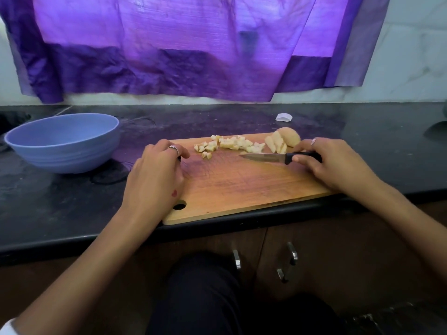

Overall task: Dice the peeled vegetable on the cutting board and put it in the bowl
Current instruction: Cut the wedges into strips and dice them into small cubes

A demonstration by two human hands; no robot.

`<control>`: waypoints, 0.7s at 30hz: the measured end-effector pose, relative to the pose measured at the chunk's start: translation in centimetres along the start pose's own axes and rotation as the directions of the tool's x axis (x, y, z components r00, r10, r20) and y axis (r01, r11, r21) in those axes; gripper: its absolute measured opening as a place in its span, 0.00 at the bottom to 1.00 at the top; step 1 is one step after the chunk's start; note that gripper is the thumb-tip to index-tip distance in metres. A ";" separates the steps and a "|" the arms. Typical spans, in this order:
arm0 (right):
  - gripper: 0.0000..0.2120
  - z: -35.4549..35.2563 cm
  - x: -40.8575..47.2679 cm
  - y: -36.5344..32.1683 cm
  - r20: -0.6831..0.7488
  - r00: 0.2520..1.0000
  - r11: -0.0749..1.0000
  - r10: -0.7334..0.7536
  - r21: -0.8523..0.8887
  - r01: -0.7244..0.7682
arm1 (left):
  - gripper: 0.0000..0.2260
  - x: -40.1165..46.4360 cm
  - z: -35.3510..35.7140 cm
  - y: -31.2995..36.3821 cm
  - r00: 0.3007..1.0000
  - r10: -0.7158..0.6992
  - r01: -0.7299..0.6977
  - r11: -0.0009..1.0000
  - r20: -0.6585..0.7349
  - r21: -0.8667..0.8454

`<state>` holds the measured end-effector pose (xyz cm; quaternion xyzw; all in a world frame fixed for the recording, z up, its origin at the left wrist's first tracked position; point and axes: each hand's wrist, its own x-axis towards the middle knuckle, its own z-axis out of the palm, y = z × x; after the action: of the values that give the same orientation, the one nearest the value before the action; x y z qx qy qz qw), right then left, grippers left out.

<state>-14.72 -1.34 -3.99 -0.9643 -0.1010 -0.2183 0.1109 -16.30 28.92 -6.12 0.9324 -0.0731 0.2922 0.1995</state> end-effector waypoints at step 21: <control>0.06 1.2 -0.2 2.1 -0.120 0.895 0.570 0.430 0.805 -0.165 | 0.19 13.2 7.8 10.6 0.719 0.493 -0.545 0.837 0.489 -0.043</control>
<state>-13.93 -3.02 -5.49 -0.7773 -0.0007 -0.2759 0.5654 -4.12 15.82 -0.91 0.9256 -0.3635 0.0987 0.0361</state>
